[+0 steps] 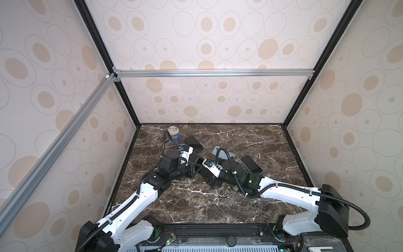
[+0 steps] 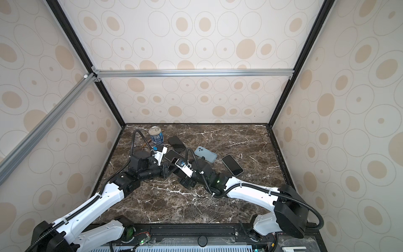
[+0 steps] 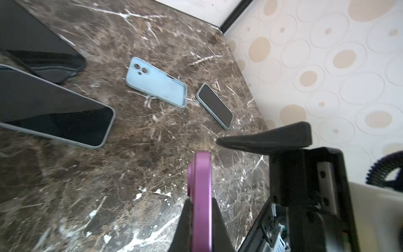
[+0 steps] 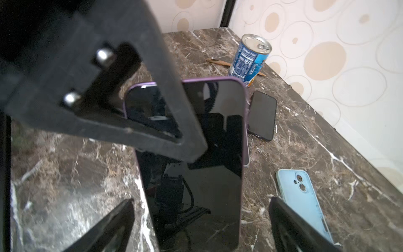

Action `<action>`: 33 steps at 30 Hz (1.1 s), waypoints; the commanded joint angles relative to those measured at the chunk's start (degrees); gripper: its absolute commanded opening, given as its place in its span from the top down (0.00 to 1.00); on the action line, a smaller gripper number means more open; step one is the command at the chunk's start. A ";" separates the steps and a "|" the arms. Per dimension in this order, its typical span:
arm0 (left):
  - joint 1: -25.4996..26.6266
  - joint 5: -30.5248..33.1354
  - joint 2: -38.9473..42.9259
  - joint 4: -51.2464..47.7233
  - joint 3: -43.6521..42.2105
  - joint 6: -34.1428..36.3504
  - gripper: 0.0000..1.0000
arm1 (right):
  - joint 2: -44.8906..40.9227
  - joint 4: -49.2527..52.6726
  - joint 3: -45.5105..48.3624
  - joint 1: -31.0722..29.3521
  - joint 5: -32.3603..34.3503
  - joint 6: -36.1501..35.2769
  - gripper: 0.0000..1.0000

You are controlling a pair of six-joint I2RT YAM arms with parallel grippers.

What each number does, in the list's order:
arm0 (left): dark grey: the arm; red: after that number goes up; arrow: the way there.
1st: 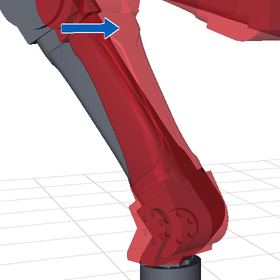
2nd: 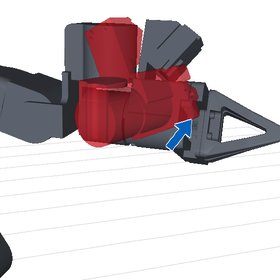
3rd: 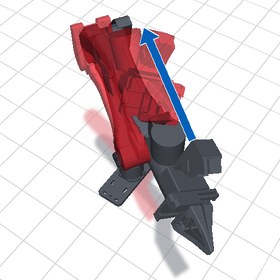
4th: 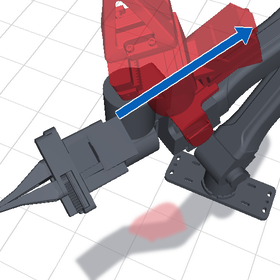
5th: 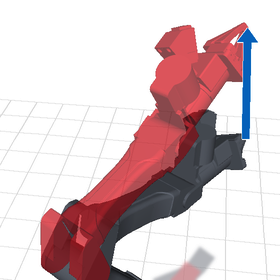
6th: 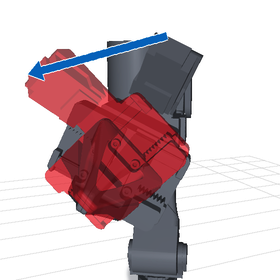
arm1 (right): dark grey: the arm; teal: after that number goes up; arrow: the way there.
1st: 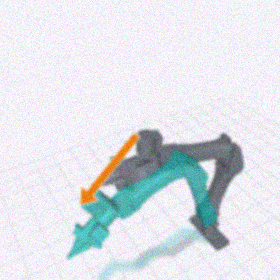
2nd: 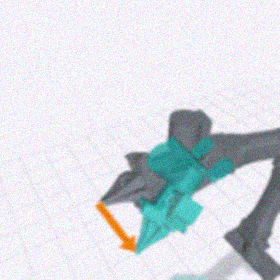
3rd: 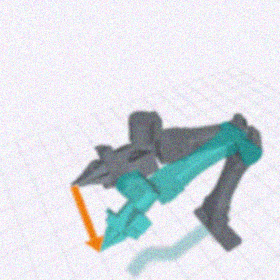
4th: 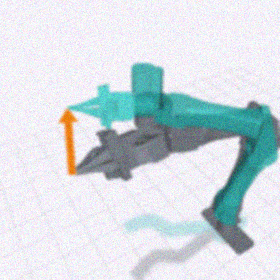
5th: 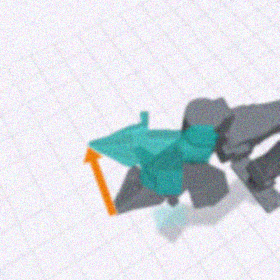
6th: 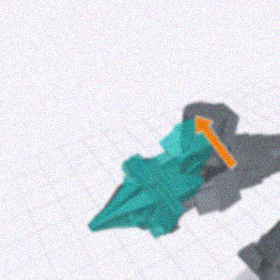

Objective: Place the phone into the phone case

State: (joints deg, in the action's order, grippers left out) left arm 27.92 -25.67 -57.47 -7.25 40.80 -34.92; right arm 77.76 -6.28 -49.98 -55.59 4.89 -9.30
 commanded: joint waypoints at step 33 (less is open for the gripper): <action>-1.25 -12.99 13.27 66.38 -5.92 -15.23 1.00 | -8.24 -35.10 -8.60 18.12 -54.65 42.55 0.65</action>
State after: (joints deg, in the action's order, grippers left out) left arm 26.98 -37.71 -45.08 54.81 32.80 -50.13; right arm 69.23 -38.74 -56.71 -37.56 -46.83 31.16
